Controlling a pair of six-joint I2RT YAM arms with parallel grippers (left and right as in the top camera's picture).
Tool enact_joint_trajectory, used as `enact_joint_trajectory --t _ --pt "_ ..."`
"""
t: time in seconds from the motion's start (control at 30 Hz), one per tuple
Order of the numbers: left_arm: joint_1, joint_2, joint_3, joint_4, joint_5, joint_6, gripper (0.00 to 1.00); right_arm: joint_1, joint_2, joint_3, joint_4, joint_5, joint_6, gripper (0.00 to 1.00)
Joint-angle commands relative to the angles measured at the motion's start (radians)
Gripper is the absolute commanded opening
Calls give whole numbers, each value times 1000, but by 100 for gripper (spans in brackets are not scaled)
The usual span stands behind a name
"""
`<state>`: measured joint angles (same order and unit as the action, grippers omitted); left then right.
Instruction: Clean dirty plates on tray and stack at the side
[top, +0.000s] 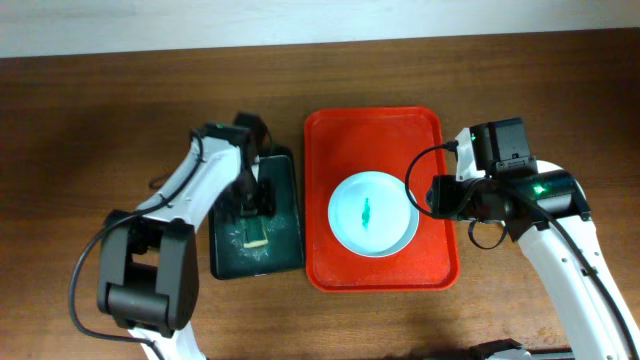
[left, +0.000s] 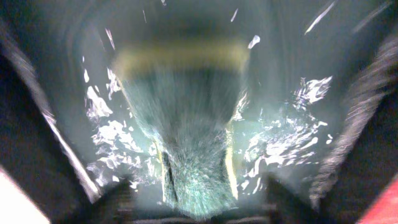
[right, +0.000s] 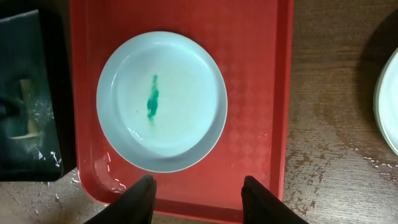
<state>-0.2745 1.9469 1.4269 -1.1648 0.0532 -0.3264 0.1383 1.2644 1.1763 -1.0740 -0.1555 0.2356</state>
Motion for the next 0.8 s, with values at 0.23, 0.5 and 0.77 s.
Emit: enact_joint_trajectory --t 0.23,0.5,0.77 --pt "15 52 -121 204 -56 28 52 5 5 10 -1 9 1 46" --pt "19 66 -89 200 -19 29 0 5 5 10 -5 9 1 46" --pt "21 66 171 -105 -14 43 65 5 5 10 -15 10 1 46"
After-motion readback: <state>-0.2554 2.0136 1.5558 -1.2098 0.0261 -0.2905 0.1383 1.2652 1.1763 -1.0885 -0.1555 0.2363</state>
